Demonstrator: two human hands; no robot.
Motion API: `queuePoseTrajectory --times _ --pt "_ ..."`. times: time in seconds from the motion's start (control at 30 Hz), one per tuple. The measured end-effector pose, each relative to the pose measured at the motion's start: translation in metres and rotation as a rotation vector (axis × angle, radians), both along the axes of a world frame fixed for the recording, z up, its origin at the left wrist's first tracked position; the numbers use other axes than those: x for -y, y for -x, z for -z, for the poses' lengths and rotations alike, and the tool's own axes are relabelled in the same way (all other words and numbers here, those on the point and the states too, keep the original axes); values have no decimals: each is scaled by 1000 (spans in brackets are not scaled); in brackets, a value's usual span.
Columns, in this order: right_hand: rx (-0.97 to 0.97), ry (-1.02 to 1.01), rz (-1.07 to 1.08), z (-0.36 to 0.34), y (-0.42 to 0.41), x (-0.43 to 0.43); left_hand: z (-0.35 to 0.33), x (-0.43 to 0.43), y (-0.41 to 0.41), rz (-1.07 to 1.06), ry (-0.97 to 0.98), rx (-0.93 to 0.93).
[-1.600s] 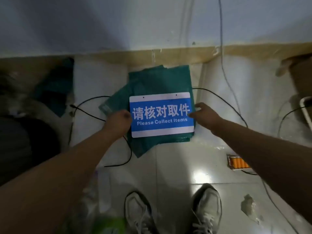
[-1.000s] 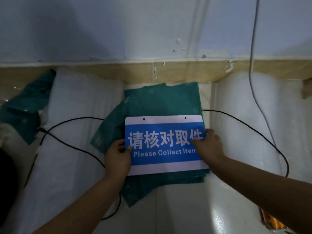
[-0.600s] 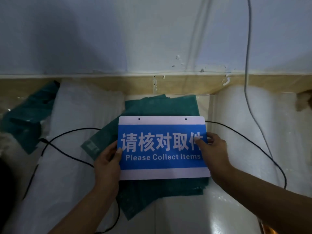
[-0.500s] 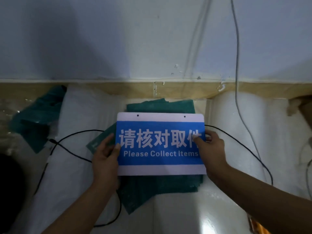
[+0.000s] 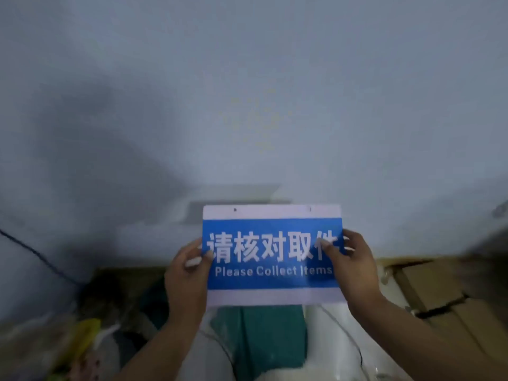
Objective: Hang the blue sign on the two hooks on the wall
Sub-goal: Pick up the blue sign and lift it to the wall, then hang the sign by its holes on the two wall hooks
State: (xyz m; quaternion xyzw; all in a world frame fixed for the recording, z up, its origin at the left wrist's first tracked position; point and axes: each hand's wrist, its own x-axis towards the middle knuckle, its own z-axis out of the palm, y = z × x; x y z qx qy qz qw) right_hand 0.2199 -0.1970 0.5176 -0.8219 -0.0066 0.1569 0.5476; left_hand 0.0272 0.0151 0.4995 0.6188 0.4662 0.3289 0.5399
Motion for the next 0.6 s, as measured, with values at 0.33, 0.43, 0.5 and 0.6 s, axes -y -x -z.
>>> queuePoseTrajectory --times 0.33,0.43,0.5,0.6 --pt "288 -247 -77 -463 -33 3 -456 -29 -39 90 -337 210" --pt "394 -306 -70 -548 -36 1 -541 -30 -50 57 -410 325" --pt "440 -339 -61 -592 -38 -3 -584 -28 -59 33 -447 385" --pt "512 -359 -39 -642 -42 -10 -630 -24 -71 15 -477 436"
